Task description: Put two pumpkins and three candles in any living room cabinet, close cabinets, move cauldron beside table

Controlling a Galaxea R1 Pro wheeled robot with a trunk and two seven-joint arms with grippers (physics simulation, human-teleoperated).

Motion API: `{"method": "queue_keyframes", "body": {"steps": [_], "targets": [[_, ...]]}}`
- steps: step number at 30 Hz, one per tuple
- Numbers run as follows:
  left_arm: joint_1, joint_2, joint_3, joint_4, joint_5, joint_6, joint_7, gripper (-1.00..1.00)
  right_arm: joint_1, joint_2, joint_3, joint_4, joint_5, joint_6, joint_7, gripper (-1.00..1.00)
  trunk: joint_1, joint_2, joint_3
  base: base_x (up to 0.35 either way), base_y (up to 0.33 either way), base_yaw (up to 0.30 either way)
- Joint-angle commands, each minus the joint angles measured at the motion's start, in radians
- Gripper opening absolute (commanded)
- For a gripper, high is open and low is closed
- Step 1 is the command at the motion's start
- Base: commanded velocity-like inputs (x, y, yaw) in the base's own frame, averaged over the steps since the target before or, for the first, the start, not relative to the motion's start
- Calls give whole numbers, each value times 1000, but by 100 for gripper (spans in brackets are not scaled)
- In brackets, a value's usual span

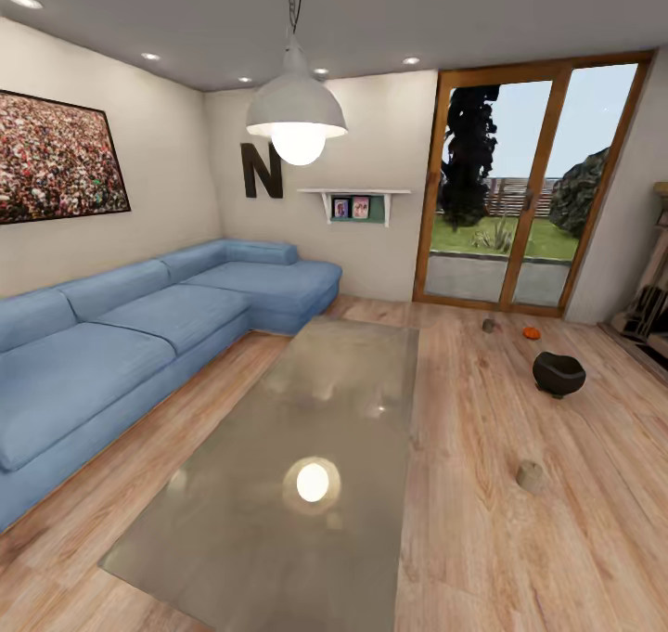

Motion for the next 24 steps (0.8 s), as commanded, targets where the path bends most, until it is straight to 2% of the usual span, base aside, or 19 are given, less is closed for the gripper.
{"method": "queue_keyframes", "body": {"steps": [1, 3, 8, 11, 16, 24], "targets": [[-6, -6, -3, -6, 3, -6, -6, 100, 6, 6, 6, -3, 6, -6, 6, 100, 0, 0, -1, 0, 0, 0], [-17, -17, -2, -11, 2, -10, -4, 100, 3, 17, 3, -3, 5, -6, -2, 100, 0, 0, -1, 0, 0, 0], [-28, -19, 2, -12, 1, -9, -3, 100, -1, 45, 2, -3, 2, 0, -8, 100, 0, 0, -1, 0, 0, 0], [-28, -33, 9, -12, 9, -11, -2, 100, -1, 57, 2, -4, 2, 0, -9, 100, 0, 0, -1, 0, 0, 0], [-28, -48, 11, -12, 5, -4, -7, 100, -2, 62, 2, -5, 2, -5, -9, 100, 0, 0, -1, -58, -20, 0], [-28, -55, 4, -12, -1, -10, -8, 100, -2, 60, 0, -4, 2, -8, -9, 100, 0, 0, -1, -257, -163, 0]]}}
